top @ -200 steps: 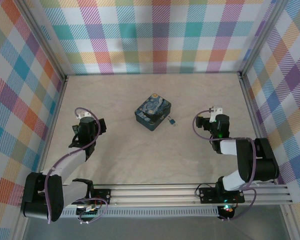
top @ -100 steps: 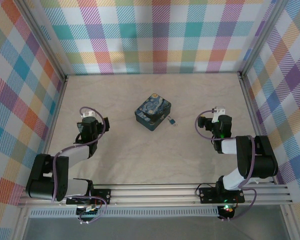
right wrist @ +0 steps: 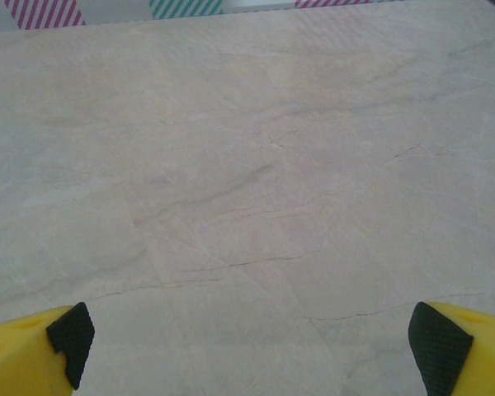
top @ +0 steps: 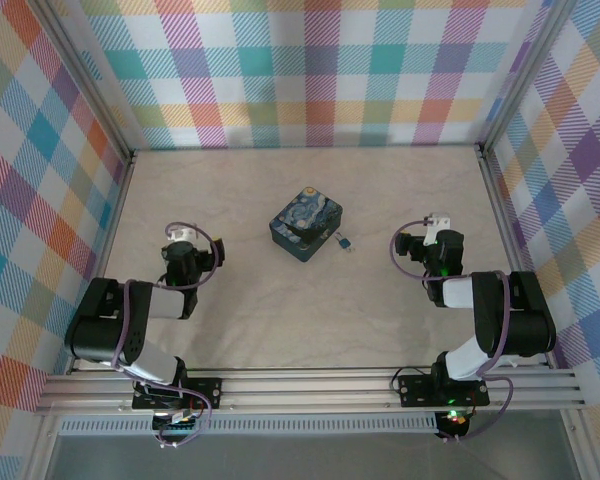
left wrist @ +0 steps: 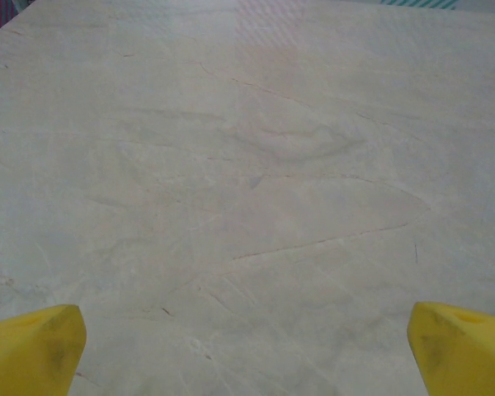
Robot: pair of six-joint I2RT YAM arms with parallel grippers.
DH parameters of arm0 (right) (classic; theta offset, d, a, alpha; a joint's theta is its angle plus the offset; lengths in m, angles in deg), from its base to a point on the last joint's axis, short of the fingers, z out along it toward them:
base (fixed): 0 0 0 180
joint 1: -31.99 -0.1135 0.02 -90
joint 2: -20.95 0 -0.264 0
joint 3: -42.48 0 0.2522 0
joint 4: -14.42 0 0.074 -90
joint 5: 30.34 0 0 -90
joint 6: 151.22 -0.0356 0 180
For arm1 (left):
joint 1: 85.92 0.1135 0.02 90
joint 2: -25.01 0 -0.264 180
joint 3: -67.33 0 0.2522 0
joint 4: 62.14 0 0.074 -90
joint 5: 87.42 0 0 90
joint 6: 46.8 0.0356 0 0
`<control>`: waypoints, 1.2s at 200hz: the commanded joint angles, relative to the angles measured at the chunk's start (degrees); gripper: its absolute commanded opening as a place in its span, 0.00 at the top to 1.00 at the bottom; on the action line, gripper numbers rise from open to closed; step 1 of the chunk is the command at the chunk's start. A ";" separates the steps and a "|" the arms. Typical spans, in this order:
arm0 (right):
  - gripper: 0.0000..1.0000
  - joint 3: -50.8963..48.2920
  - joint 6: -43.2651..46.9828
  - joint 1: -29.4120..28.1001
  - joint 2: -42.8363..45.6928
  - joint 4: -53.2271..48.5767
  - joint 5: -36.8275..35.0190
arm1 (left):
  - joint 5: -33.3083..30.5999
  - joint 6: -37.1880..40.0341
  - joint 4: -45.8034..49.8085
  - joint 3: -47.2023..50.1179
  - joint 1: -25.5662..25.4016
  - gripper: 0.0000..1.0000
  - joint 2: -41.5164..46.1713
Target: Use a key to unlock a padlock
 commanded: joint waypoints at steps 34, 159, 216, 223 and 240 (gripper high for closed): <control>0.00 0.79 -0.56 0.23 0.15 2.21 0.86 | 2.39 -1.03 -8.91 1.59 2.33 0.00 -1.10; 0.00 0.76 -0.58 0.24 0.20 2.20 0.89 | 7.16 1.78 4.33 -6.04 2.01 0.00 -2.14; 0.00 1.09 -0.35 0.23 0.08 1.66 1.61 | 8.57 2.28 4.84 -6.42 1.95 0.00 -2.15; 0.00 1.13 -0.20 0.21 0.03 1.60 1.74 | 8.55 2.32 4.88 -6.39 2.03 0.00 -2.16; 0.00 1.17 -0.19 0.21 0.04 1.50 1.81 | 8.55 2.31 4.89 -6.44 2.03 0.00 -2.15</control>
